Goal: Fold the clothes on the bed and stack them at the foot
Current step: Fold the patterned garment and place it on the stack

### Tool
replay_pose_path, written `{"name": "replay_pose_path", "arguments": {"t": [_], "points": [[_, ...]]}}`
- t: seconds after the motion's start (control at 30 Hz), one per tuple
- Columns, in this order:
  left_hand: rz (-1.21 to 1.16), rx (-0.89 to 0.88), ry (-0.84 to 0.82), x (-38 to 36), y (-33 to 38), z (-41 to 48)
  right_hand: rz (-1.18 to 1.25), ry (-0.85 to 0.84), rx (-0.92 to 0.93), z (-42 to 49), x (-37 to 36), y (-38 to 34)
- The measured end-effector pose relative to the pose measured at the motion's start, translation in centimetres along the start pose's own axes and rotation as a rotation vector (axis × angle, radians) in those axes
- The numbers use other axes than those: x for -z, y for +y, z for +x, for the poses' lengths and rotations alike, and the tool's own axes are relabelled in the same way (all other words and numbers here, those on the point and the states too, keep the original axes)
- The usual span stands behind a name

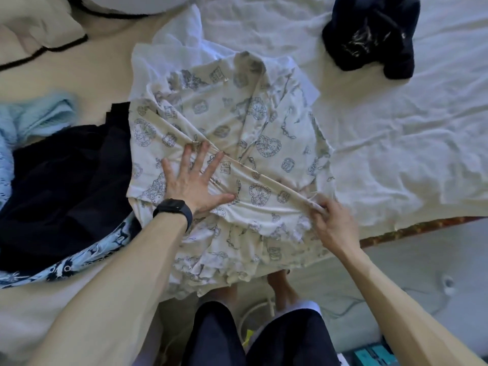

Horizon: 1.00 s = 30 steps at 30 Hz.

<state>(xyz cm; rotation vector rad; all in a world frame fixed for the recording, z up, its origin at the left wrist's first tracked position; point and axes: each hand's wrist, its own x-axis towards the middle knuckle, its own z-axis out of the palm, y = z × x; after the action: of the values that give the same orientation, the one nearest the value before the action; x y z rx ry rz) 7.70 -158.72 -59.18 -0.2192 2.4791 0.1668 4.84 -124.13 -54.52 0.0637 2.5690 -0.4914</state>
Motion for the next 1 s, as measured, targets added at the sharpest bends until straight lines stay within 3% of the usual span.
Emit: {"name": "replay_pose_path", "arguments": {"t": [0.13, 0.23, 0.33, 0.4, 0.47, 0.53, 0.63, 0.73, 0.8, 0.9, 1.0], "points": [[-0.052, 0.061, 0.083, 0.0, 2.3, -2.0, 0.168, 0.043, -0.204, -1.0, -0.2, 3.8], [-0.414, 0.181, 0.430, -2.1, 4.4, -7.6, 0.192, 0.115, -0.302, -2.7, -0.5, 6.6], [-0.658, 0.428, 0.763, -6.7, 6.6, -14.8, 0.344, -0.041, -0.405, -4.0, -1.0, 9.0], [-0.817, 0.675, 0.807, -9.9, 7.1, -18.4, 0.437, -0.176, -0.434, -4.4, -1.4, 10.3], [-1.046, 0.957, 0.654, -12.2, 6.9, -20.5, 0.479, -0.243, -0.427, -4.1, -1.8, 11.0], [-1.184, 1.040, 0.475, -13.5, 5.8, -21.4, 0.458, -0.275, -0.377, -3.4, -2.1, 11.5], [-1.312, 1.046, 0.349, -14.1, 3.2, -21.3, 0.416, -0.298, -0.306, -2.5, -2.3, 11.5], [-1.298, 0.899, -0.025, -14.6, 1.7, -21.7, 0.437, -0.355, -0.264, -2.8, -1.9, 12.0], [-1.264, 0.798, -0.187, -15.2, 1.7, -23.0, 0.425, -0.407, -0.259, -3.7, -1.5, 12.6], [-1.334, 0.781, -0.130, -16.4, 2.0, -25.1, 0.457, -0.359, -0.301, -5.3, -0.4, 13.8], [-1.506, 0.895, -0.006, -17.3, 1.9, -27.6, 0.614, -0.232, -0.371, -6.6, 1.0, 14.7]]}}
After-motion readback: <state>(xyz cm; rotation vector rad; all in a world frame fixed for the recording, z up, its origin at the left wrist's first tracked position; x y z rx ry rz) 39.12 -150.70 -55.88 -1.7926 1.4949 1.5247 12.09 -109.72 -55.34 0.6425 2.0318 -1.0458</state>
